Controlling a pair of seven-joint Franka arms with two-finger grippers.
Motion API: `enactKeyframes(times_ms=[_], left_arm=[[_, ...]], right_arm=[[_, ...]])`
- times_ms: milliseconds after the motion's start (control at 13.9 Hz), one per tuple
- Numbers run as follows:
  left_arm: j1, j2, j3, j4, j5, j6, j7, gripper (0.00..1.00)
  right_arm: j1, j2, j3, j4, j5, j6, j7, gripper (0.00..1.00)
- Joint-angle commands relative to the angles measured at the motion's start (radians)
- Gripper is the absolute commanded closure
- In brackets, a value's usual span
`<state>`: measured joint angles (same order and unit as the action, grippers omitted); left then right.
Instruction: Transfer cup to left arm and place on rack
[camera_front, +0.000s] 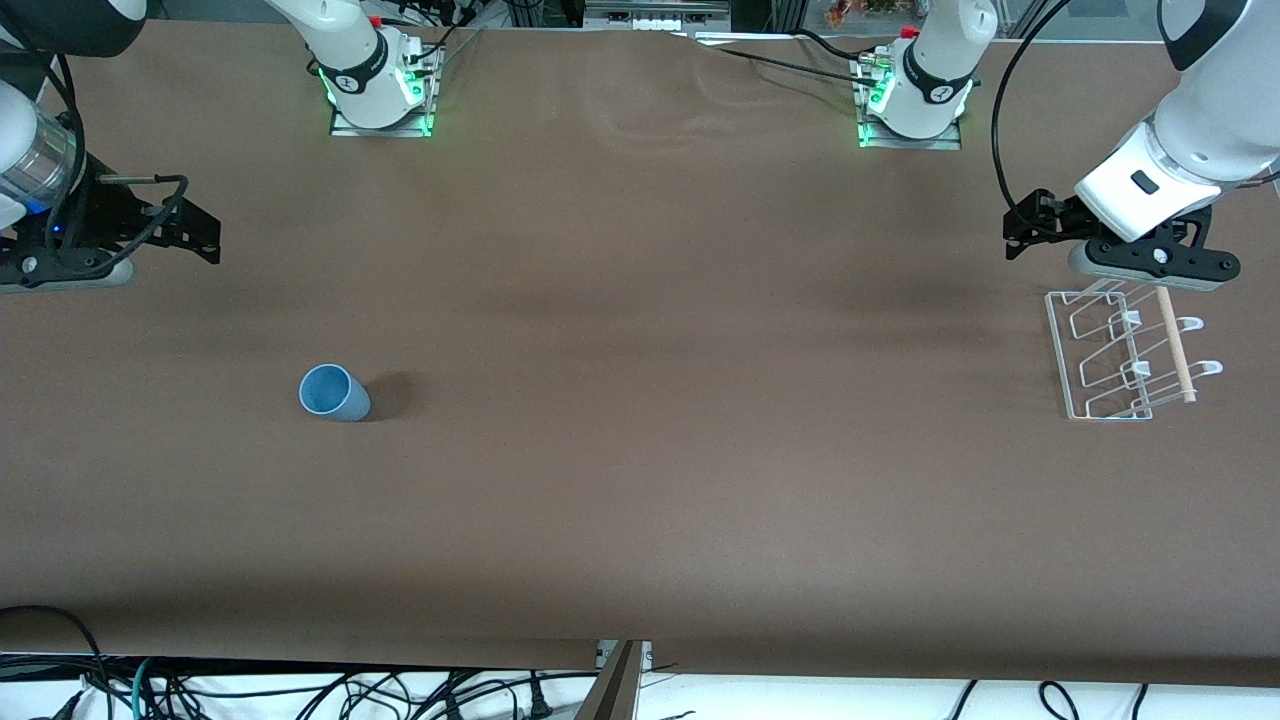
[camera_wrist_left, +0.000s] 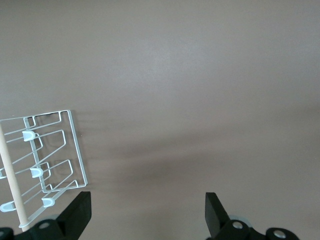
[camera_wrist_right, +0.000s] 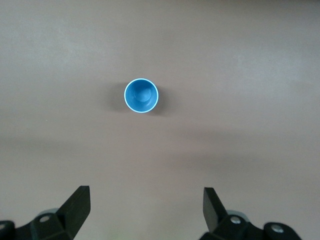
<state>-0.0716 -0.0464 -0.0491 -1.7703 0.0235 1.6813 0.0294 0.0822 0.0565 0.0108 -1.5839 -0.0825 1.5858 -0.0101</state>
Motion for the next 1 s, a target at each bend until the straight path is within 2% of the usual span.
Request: enactKeyframes(times_ms=[0, 932], left_arm=[[-0.007, -0.007, 0.002, 0.011, 0.015, -0.02, -0.008, 0.0], [-0.007, -0.007, 0.002, 0.011, 0.015, -0.02, -0.008, 0.0]], right_arm=[[-0.001, 0.012, 0.003, 0.03, 0.01, -0.023, 0.007, 0.0], [-0.002, 0.028, 0.001, 0.053, 0.013, -0.018, 0.009, 0.0]])
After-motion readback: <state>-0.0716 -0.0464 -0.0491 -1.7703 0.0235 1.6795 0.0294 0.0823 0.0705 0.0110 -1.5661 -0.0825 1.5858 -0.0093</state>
